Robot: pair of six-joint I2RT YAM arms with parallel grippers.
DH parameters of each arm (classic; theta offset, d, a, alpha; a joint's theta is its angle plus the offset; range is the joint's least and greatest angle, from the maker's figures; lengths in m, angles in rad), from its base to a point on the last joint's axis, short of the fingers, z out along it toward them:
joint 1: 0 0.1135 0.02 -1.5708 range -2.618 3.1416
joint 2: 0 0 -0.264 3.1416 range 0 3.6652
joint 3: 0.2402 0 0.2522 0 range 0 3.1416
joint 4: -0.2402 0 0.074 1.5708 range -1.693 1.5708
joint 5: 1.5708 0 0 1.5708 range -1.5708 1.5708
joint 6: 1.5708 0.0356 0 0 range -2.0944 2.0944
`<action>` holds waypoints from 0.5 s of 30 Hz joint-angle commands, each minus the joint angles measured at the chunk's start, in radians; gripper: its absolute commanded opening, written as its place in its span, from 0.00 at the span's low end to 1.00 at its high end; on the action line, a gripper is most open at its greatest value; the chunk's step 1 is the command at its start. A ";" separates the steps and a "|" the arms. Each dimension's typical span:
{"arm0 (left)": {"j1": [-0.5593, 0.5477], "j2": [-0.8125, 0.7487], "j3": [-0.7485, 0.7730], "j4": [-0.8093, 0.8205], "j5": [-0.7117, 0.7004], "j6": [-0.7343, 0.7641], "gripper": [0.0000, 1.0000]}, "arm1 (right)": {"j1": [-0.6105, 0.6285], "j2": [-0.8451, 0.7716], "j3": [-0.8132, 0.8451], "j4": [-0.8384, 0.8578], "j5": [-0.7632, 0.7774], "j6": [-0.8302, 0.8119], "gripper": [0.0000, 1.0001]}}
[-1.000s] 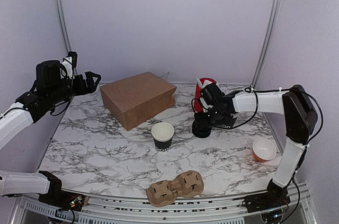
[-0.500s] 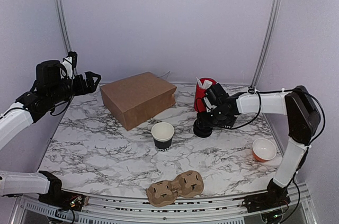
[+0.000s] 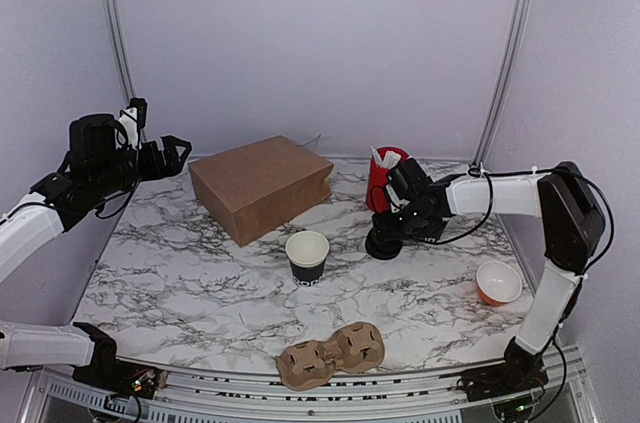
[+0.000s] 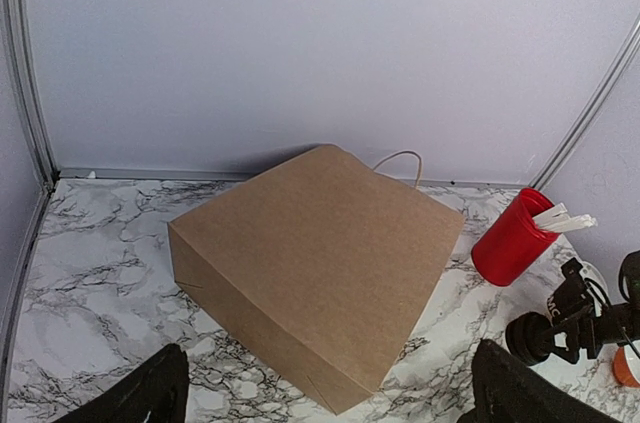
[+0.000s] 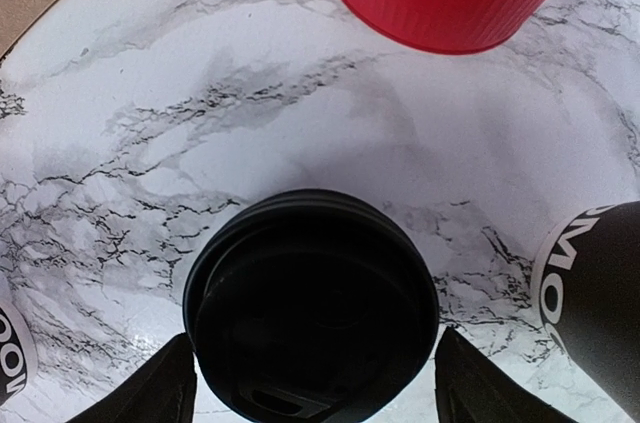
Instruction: Pack the takeout coffee
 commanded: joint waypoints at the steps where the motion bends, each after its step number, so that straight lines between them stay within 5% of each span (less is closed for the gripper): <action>1: 0.006 0.005 -0.012 0.024 0.015 -0.001 0.99 | 0.014 -0.006 0.033 -0.023 0.048 -0.005 0.79; 15: 0.006 0.004 -0.012 0.023 0.011 0.001 0.99 | 0.035 0.046 0.055 -0.022 0.065 -0.020 0.82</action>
